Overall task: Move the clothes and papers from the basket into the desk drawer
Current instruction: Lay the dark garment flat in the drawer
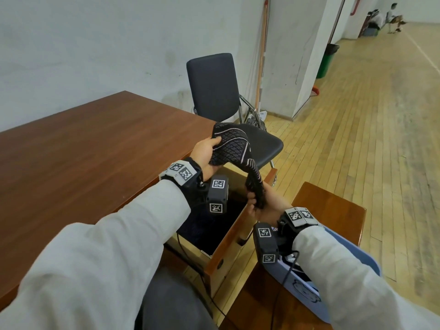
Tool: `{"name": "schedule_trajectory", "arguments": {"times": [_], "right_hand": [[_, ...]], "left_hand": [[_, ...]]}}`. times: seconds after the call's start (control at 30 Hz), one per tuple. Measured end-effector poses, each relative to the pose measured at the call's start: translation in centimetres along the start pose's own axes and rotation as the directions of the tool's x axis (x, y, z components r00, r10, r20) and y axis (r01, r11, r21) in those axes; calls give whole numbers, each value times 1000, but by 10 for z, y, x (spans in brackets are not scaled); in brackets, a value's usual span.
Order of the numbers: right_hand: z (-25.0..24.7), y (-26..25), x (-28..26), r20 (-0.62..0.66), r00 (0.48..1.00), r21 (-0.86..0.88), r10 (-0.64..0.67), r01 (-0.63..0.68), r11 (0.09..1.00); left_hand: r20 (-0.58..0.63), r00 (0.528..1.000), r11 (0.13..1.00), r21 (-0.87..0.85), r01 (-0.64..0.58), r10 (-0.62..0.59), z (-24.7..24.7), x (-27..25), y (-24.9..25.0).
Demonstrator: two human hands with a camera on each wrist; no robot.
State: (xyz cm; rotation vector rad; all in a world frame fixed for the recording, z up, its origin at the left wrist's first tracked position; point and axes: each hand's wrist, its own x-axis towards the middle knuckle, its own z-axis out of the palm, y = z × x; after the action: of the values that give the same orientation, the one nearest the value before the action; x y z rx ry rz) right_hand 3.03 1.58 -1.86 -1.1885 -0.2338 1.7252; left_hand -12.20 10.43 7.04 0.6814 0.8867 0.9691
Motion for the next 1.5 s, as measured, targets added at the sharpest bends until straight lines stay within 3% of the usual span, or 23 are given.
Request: {"name": "schedule_trajectory", "arguments": {"times": [0.07,0.13,0.23,0.33,0.43,0.53,0.63,0.77,0.83,1.0,1.2,1.5], "right_hand": [[-3,-7,5,-111,991,-6,-73,73,997],[-11,-16,12,-238,955,-92,-178,160,983],[-19,-22,26,-337,879,-328,-337,226,917],[-15,-20,36,-301,830,-669,-470,168,725],[-2,-17,40,-196,841,-830,-504,132,542],[13,-12,47,-75,805,-964,-589,92,248],[24,-8,61,19,781,-984,-625,125,126],[29,-5,82,189,816,-970,-546,68,-235],[27,-3,92,229,830,-935,-508,42,-353],[19,3,109,239,847,-891,-475,-4,-454],[19,5,116,202,885,-846,-420,-59,-531],[19,6,121,103,947,-745,-304,-130,-655]], "left_hand": [[-58,998,994,105,-7,13,-10,6,2],[-117,991,931,365,-22,69,-24,14,2],[-122,981,666,746,-12,154,-48,29,-9],[-107,979,401,916,28,175,-66,44,-26],[-97,974,290,956,34,206,-76,57,-40],[-132,965,293,954,61,226,-86,69,-52],[-155,956,295,952,78,247,-99,80,-62],[-136,956,196,977,86,260,-117,96,-75],[-152,960,186,977,109,236,-124,103,-80],[-140,979,169,979,114,150,-139,118,-91],[-164,984,235,961,142,76,-145,129,-97],[-155,987,210,968,140,53,-145,135,-102]]}}
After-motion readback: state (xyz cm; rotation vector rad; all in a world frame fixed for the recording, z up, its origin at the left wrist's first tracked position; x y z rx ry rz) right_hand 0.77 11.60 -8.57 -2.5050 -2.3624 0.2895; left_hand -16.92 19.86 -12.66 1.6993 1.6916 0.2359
